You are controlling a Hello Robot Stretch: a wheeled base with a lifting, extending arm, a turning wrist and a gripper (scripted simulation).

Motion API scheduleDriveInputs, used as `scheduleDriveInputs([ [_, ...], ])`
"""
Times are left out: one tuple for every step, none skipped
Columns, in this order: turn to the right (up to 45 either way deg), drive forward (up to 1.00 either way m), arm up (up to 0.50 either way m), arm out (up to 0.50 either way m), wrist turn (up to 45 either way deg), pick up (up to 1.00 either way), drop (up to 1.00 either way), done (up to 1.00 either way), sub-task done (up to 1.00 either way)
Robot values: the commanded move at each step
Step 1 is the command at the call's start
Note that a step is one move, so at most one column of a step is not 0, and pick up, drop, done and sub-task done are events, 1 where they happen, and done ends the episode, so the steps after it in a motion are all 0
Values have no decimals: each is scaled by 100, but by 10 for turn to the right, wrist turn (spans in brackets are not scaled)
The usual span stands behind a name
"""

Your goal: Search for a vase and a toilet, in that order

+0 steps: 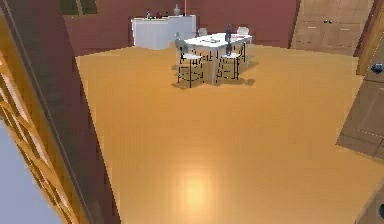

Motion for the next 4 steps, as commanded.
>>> scheduleDriveInputs([
  [0,100,0,0,0,0,0,0,0],
  [-180,0,0,0,0,0,0,0,0],
  [0,100,0,0,0,0,0,0,0],
  [0,100,0,0,0,0,0,0,0],
])
